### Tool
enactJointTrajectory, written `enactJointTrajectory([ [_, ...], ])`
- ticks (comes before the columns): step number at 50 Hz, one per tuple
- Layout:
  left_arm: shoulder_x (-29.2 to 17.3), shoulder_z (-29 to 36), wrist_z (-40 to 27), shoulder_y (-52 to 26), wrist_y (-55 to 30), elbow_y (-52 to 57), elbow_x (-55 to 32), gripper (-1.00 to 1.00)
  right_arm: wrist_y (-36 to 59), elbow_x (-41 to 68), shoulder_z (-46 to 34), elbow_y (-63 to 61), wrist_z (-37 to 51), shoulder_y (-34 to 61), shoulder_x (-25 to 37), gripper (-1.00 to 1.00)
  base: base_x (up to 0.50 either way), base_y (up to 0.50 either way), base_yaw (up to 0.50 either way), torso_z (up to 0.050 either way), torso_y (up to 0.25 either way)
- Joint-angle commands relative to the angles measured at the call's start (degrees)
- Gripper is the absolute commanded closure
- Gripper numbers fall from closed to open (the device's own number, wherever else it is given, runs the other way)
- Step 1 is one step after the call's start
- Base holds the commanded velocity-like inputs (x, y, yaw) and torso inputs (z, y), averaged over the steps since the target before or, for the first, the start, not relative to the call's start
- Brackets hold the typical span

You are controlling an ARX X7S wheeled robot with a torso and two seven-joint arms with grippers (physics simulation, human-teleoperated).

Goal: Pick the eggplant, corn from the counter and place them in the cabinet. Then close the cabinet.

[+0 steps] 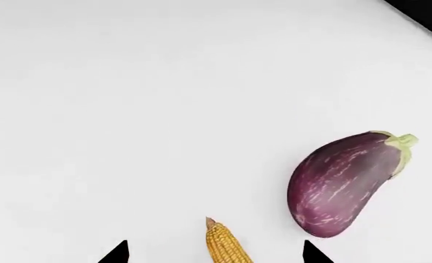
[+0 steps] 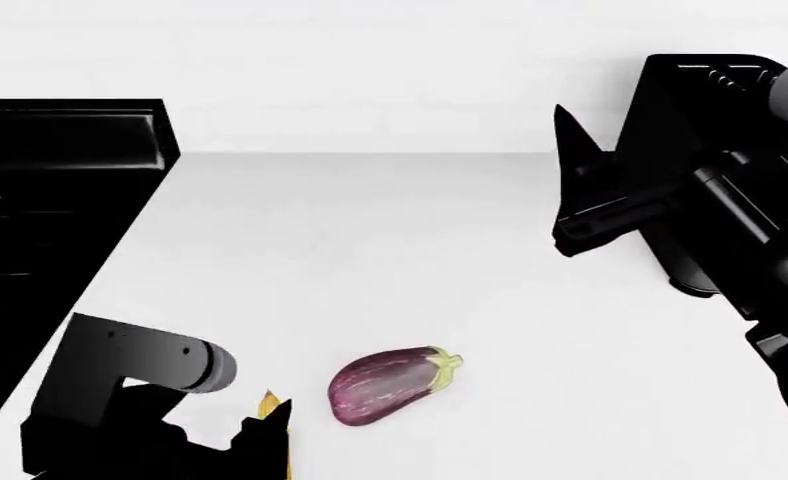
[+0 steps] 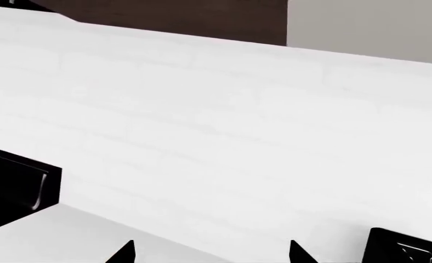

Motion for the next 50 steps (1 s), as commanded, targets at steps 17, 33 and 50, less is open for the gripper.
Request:
enactJointTrajectory([
  [17,5.14,8.71,-3.12,4.68,2.55,1.22,3.46,-1.0,-2.11,0.86,-0.73,0.33,1.03,-0.82,1.3,-1.0,0.0,0.0,0.0,0.0,0.0],
  [33,8.2,11.32,-0.31,7.85,-0.75,-4.31,15.56,-1.0,-3.42,1.05,-1.21,0.36,1.19,-1.5,2.05,-1.0,0.0,0.0,0.0,0.0,0.0],
  [50,9.81,15.56,2.93,11.56,-6.32,-3.18,27.29,1.0,-4.56,1.59,-0.91,0.48,1.7,-2.05,2.91,-1.0,0.0,0.0,0.0,0.0,-0.003],
])
